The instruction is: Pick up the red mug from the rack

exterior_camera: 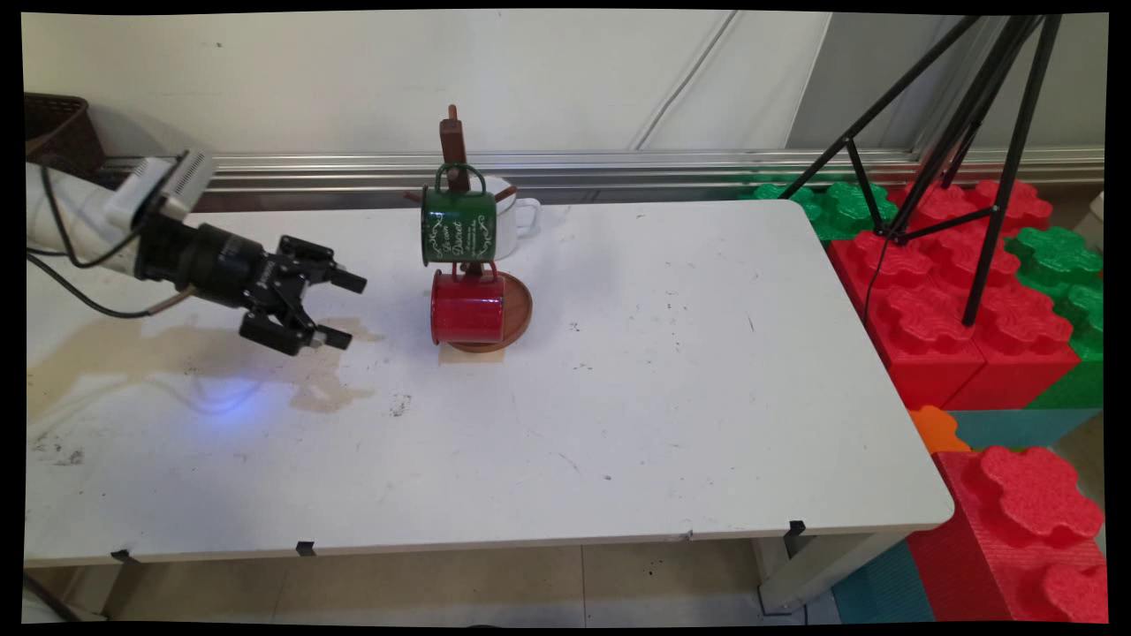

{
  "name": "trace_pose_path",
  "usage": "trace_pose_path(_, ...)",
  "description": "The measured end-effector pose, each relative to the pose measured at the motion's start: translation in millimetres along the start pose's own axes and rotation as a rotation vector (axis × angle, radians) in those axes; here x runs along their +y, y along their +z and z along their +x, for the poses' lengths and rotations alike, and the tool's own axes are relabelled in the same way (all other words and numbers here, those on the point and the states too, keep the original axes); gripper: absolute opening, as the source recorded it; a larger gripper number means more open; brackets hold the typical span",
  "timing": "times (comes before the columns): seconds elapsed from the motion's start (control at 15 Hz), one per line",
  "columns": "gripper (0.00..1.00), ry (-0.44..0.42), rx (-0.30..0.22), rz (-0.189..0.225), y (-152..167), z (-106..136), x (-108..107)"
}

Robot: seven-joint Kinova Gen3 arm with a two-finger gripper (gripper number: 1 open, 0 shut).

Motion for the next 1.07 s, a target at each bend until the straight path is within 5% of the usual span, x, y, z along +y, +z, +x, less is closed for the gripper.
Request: trace_pose_path(1.07,1.0,-0.058,0.047,-0.024,57,-27,-3)
